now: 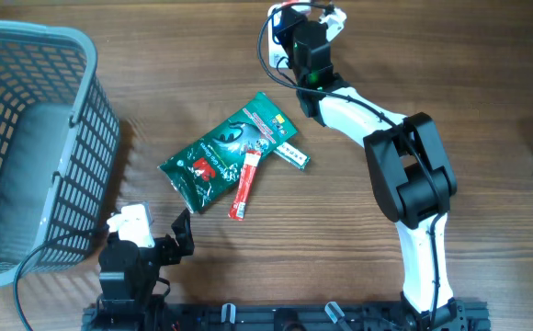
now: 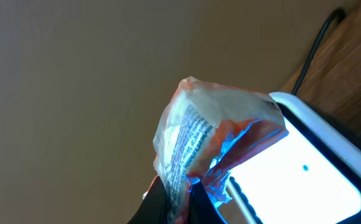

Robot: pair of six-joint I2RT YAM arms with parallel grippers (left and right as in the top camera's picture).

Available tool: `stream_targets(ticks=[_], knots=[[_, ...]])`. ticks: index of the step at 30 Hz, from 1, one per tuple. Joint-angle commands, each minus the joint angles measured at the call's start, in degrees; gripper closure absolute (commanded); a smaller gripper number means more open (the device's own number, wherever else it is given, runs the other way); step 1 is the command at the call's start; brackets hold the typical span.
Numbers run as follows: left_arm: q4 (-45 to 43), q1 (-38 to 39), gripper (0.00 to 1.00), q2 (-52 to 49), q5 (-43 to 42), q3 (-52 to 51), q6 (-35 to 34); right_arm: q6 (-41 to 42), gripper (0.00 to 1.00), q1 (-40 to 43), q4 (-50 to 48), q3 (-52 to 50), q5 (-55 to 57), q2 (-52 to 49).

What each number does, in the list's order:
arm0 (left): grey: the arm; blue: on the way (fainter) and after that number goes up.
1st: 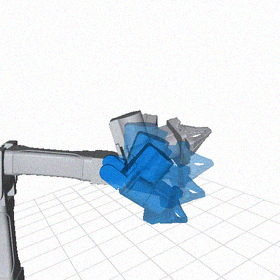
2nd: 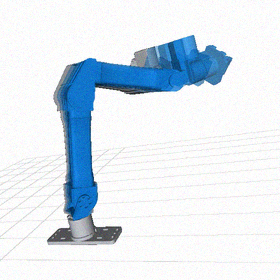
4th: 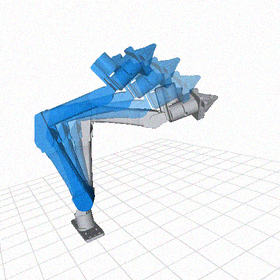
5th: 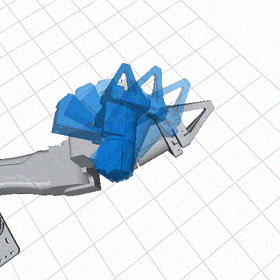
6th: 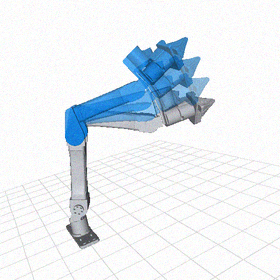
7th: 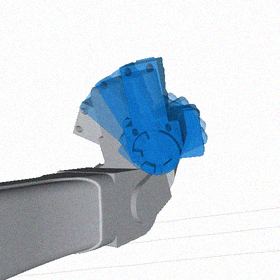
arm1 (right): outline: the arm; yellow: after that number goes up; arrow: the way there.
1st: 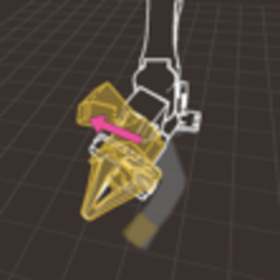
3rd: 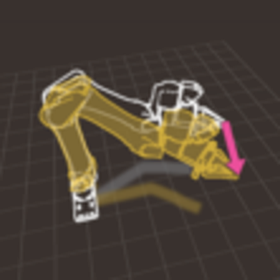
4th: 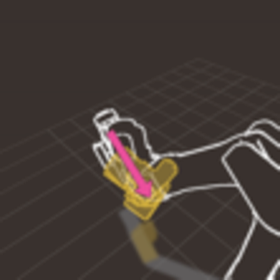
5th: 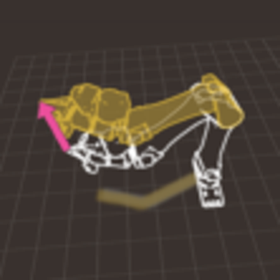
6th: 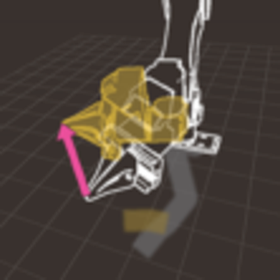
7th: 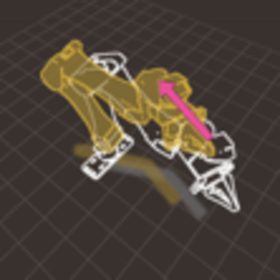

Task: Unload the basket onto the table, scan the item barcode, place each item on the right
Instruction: 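Present the small red box to the scanner with the right gripper, then carry the red box right and drop it at the table edge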

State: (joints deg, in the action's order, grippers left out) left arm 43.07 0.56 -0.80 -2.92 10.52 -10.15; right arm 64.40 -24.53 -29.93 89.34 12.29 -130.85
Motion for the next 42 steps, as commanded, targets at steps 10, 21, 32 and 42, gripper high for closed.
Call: stream_targets(ticks=[10,21,32,42], knots=[[-0.2,-0.3,0.0,0.4,-0.3,-0.1,0.7,-29.9,0.96,14.1,43.9,-0.1,37.9,18.3],[-0.2,-0.3,0.0,0.4,-0.3,-0.1,0.7,-30.0,0.96,48.1,56.6,-4.5,27.6,13.5],[-0.2,-0.3,0.0,0.4,-0.3,-0.1,0.7,-42.0,0.07,47.5,49.5,-2.6,13.3,16.6],[-0.2,-0.3,0.0,0.4,-0.3,-0.1,0.7,-41.8,0.0,37.4,61.4,-2.8,-42.4,30.9]])
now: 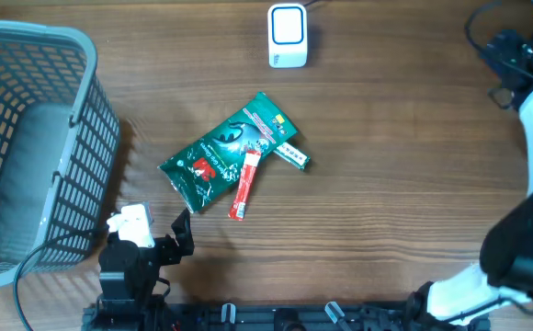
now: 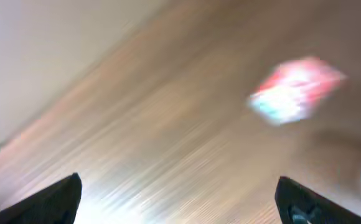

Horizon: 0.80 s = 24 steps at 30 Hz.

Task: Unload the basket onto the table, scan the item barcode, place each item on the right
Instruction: 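Carry the red box right and drop it at the table edge, then reach the right gripper to the red sachets and grasp them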

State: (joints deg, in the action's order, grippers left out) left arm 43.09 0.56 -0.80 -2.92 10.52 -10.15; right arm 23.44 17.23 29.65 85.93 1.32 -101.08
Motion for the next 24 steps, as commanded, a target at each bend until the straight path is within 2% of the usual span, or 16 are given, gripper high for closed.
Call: stream_targets(ticks=[1,3,6,9,12,16,20,24], knots=[[-0.2,-0.3,0.0,0.4,-0.3,-0.1,0.7,-1.0,0.0,-7.0,2.2,-0.3,-41.0,0.7],[-0.2,-0.3,0.0,0.4,-0.3,-0.1,0.7,-4.8,0.0,-14.0,3.8,-2.3,-50.5,-0.6],[-0.2,-0.3,0.0,0.4,-0.3,-0.1,0.7,-6.8,0.0,-24.4,6.6,-5.3,-50.2,-2.0],[-0.2,-0.3,0.0,0.4,-0.3,-0.1,0.7,-4.2,0.0,-35.6,8.1,-8.5,-50.1,-4.1],[-0.2,-0.3,0.0,0.4,-0.3,-0.1,0.7,-3.8,0.0,-42.6,8.7,-11.1,-47.6,-5.1],[-0.2,-0.3,0.0,0.4,-0.3,-0.1,0.7,-4.0,0.01,-48.7,8.5,-15.6,-39.1,-5.2],[-0.2,-0.3,0.0,0.4,-0.3,-0.1,0.7,-3.7,0.25,-49.6,-0.3,-22.1,-37.9,-5.6],[-0.2,-0.3,0.0,0.4,-0.3,-0.1,0.7,-3.9,0.26,-49.6,-8.0,-24.3,-40.6,-7.1]])
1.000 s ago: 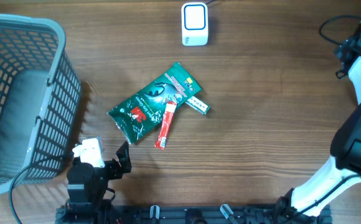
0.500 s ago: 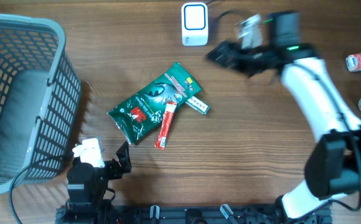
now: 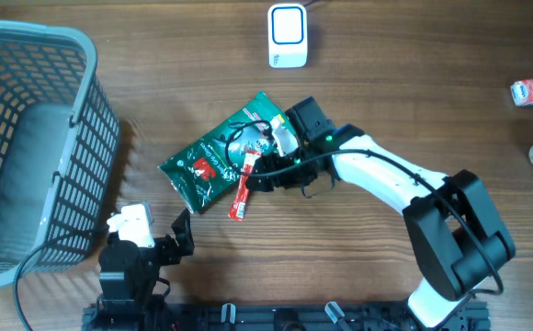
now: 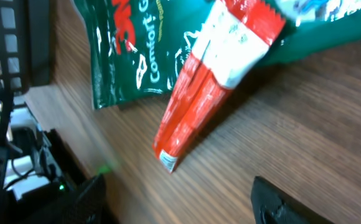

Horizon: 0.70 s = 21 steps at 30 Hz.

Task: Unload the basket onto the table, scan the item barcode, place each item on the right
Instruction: 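Reach the right gripper to the red sachets and grasp them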

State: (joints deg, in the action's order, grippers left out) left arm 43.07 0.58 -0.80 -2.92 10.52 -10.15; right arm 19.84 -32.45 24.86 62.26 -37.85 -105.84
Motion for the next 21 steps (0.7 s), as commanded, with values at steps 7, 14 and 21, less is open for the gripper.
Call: stream_targets(ticks=[7,14,21], knots=[[-0.2,-0.3,0.0,0.4,-0.3,-0.1,0.7,4.9,0.33,0.9,-11.5,-0.7,-10.3,-10.0],[-0.2,-0.3,0.0,0.4,-0.3,-0.1,0.7,6.9,0.43,1.0,-13.9,-0.7,-10.3,-11.0],[-0.2,-0.3,0.0,0.4,-0.3,-0.1,0.7,8.4,0.51,1.0,-16.5,-0.7,-10.3,-11.0]])
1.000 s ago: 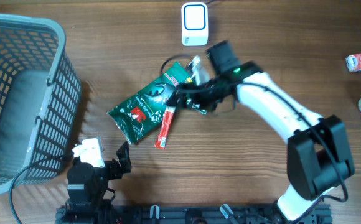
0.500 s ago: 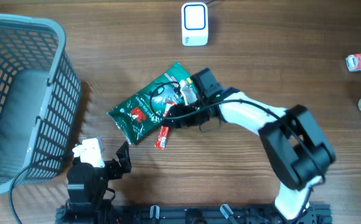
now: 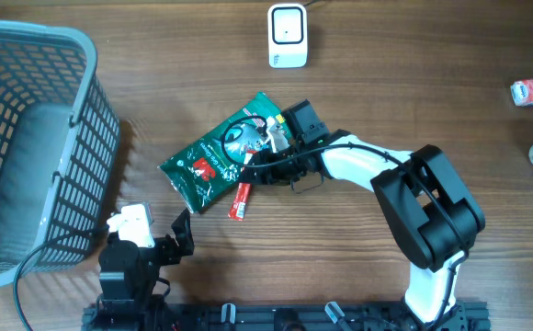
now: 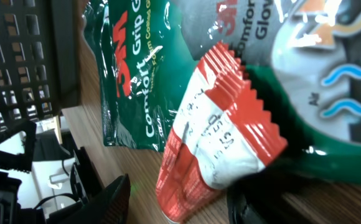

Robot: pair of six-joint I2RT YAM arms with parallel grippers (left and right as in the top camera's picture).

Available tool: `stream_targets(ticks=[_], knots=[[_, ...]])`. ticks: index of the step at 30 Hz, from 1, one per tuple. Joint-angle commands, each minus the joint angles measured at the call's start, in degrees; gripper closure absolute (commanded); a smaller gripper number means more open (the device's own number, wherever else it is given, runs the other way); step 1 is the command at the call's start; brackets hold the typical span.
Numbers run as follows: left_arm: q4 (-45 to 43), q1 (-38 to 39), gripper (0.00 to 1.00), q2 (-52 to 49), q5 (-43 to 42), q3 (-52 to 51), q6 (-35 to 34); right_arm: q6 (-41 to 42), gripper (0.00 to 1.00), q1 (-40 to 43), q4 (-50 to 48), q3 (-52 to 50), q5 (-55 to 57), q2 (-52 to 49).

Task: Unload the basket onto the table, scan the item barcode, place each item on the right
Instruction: 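Reach the right gripper to the red sachets and grasp them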

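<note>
The white barcode scanner (image 3: 287, 35) stands at the table's far edge. A red stick packet (image 4: 221, 143) lies slantwise, its upper end resting on a green glove bag (image 3: 213, 156). My right gripper (image 4: 180, 202) is open and low over the packet (image 3: 242, 199), one finger (image 4: 115, 199) on each side of it. A small red-and-white packet (image 3: 530, 91) lies at the far right. My left gripper (image 3: 183, 233) rests shut and empty at the near left.
A grey basket (image 3: 28, 138) fills the left side of the table. A green bottle stands at the right edge. The scanner's cable (image 3: 317, 5) runs off the far edge.
My right gripper has come down closer to the red stick packet, so its open fingers now straddle the packet's upper part. The packet, the bag and the left arm have not moved.
My right gripper held a small red-and-white packet against the scanner. Then it was open at the table's far right, with the packet out of its jaws. The packet then lay there, and the gripper was open above the red stick packet, which it now straddles.
</note>
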State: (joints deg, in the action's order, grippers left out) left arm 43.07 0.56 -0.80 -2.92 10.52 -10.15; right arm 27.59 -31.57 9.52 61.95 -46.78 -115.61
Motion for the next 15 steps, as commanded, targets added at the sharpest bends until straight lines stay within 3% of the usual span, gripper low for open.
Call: stream_targets(ticks=[1,5,7,10,15], knots=[[-0.2,-0.3,0.0,0.4,-0.3,-0.1,0.7,1.1,0.51,-0.1,-2.7,-0.3,-1.4,-1.3],[-0.2,-0.3,0.0,0.4,-0.3,-0.1,0.7,1.9,0.54,-0.1,-3.2,-0.3,-1.3,-1.5],[-0.2,-0.3,0.0,0.4,-0.3,-0.1,0.7,3.1,0.66,-0.1,-4.8,-0.3,-2.6,-3.1],[-0.2,-0.3,0.0,0.4,-0.3,-0.1,0.7,3.2,0.94,0.1,-5.9,-0.3,-4.4,-4.1],[-0.2,-0.3,0.0,0.4,-0.3,-0.1,0.7,-0.6,0.96,0.2,-5.9,-0.3,-10.8,-4.1]])
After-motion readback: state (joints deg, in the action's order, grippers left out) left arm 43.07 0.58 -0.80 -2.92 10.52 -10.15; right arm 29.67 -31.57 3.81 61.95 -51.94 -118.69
